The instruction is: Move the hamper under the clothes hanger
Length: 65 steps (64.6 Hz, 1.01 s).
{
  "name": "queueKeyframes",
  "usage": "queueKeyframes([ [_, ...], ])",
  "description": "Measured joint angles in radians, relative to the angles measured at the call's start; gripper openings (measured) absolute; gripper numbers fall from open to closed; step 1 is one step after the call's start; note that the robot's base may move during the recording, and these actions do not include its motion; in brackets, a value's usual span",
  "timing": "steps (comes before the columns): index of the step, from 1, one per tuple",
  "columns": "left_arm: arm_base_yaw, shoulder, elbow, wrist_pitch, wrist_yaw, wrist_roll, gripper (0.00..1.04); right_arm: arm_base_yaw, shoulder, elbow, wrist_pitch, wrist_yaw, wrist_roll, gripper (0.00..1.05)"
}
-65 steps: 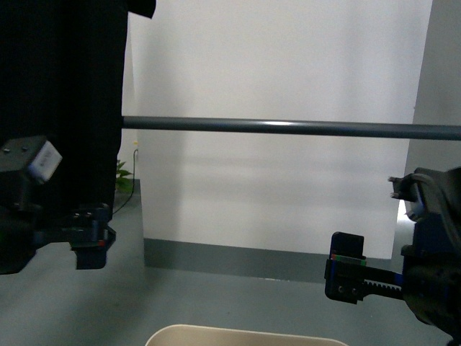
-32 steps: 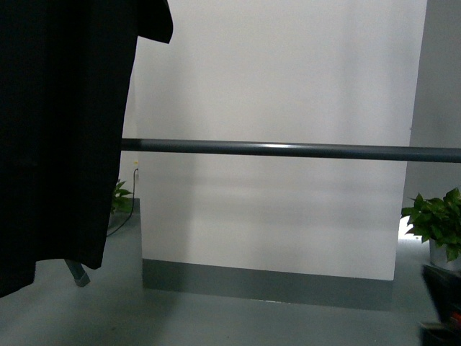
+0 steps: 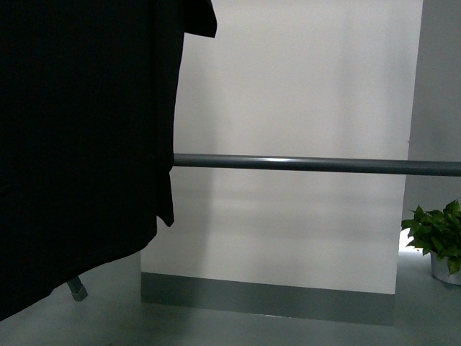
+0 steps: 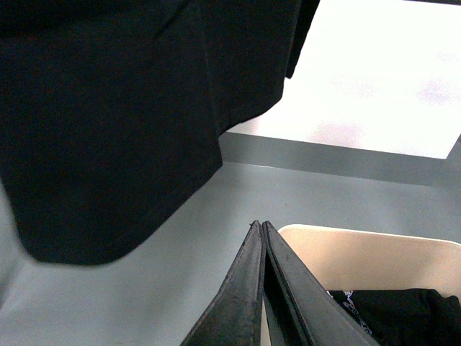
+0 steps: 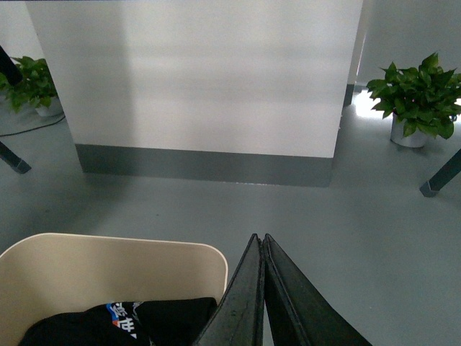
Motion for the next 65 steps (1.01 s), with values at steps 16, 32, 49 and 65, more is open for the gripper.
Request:
queueKeyframes([
  [16, 0.0, -0.107, -0.077, -0.021, 0.0, 0.001, 0.04, -0.052, -0.205, -0.041, -0.158, -0.05, 0.0, 0.02],
  [32, 0.0, -0.256, -0.095, -0.15, 0.0, 0.004, 0.04, -0.145, -0.381, -0.059, -0.309, -0.139, 0.0, 0.02],
  [49, 0.0, -0.409, -0.096, -0.291, 0.0, 0.004, 0.04, -0.146, -0.526, -0.062, -0.442, -0.142, 0.0, 0.02],
  [65, 0.0, -0.538, -0.096, -0.412, 0.0, 0.005, 0.04, -0.146, -0.658, -0.062, -0.566, -0.142, 0.0, 0.02],
])
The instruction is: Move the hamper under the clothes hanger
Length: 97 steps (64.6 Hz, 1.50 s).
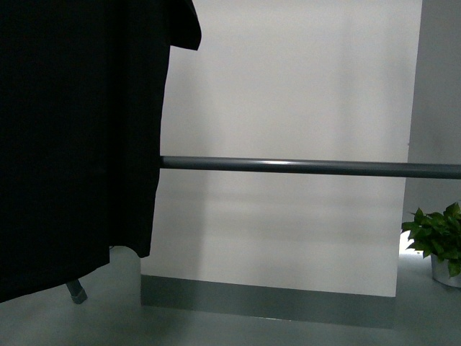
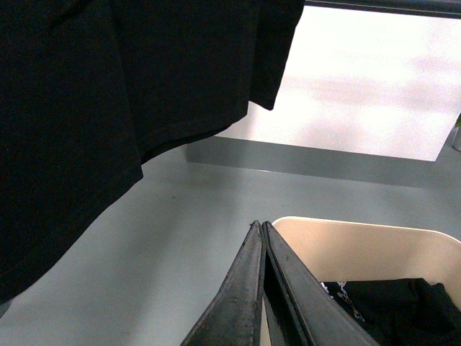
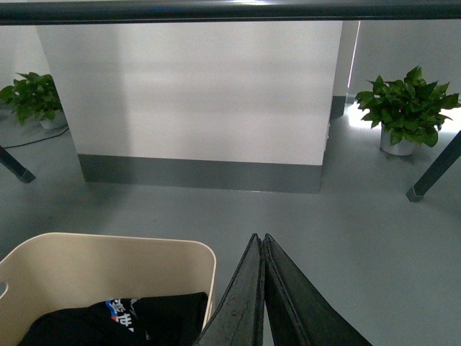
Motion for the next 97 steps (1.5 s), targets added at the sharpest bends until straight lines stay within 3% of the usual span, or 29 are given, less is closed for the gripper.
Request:
queueKeyframes([
  [38, 0.0, -0.221, 0.0, -0.219, 0.0, 0.0, 0.04, 0.0, -0.238, 0.001, -0.238, 0.0, 0.0, 0.02],
  [45, 0.0, -0.348, 0.0, -0.376, 0.0, 0.002, 0.04, 0.0, -0.354, 0.0, -0.375, -0.002, 0.0, 0.02],
  [81, 0.0, -0.388, 0.0, -0.393, 0.0, 0.002, 0.04, 0.0, -0.377, 0.0, -0.381, -0.003, 0.0, 0.02],
  [84, 0.0, -0.388, 0.0, -0.393, 0.0, 0.003, 0.11, 0.0, -0.377, 0.0, -0.381, -0.003, -0.001, 0.05],
  [97, 0.0, -0.388, 0.0, -0.393, 0.0, 0.003, 0.43, 0.0, -0.377, 0.0, -0.381, -0.003, -0.001, 0.38],
])
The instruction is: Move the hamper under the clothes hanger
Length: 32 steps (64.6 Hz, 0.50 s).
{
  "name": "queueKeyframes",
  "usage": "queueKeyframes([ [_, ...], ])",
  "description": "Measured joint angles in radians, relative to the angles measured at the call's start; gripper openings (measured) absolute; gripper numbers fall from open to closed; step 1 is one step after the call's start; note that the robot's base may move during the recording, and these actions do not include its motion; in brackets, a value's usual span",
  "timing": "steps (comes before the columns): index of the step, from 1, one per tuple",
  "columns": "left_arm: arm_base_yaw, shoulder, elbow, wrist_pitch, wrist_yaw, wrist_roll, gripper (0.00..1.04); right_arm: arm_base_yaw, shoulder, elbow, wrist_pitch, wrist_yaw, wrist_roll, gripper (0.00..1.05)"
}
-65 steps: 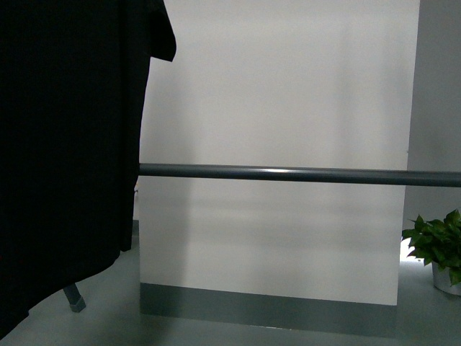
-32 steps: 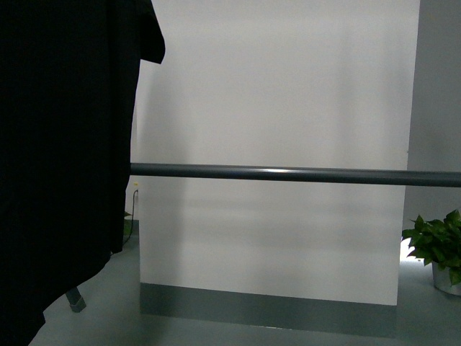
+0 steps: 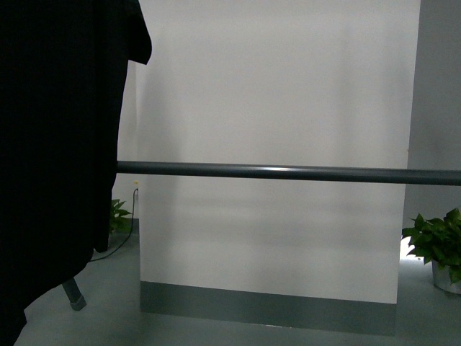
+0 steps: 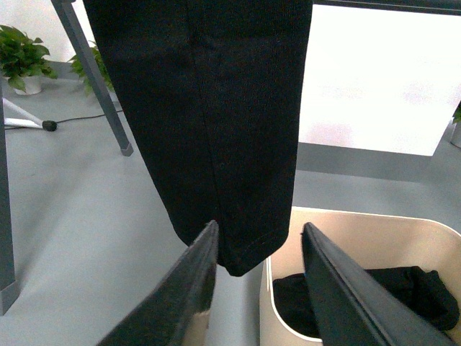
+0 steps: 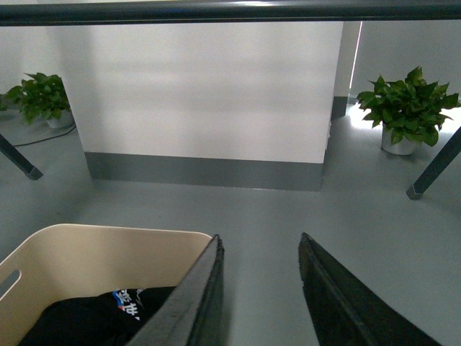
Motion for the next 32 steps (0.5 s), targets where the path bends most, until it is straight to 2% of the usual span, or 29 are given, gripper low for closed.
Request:
queueKeyframes([
  [4, 0.0, 0.0, 0.0, 0.0, 0.0, 0.0, 0.52, 0.0, 0.0, 0.0, 0.0, 0.0, 0.0, 0.47],
  [11, 0.0, 0.0, 0.0, 0.0, 0.0, 0.0, 0.77, 0.0, 0.0, 0.0, 0.0, 0.0, 0.0, 0.72],
  [19, 0.0, 0.0, 0.0, 0.0, 0.0, 0.0, 0.97, 0.0, 0.0, 0.0, 0.0, 0.0, 0.0, 0.89],
  [23, 0.0, 0.0, 0.0, 0.0, 0.0, 0.0, 1.0, 0.0, 0.0, 0.0, 0.0, 0.0, 0.001, 0.99],
  [32, 0.0, 0.0, 0.0, 0.0, 0.0, 0.0, 0.98, 0.0, 0.0, 0.0, 0.0, 0.0, 0.0, 0.97],
])
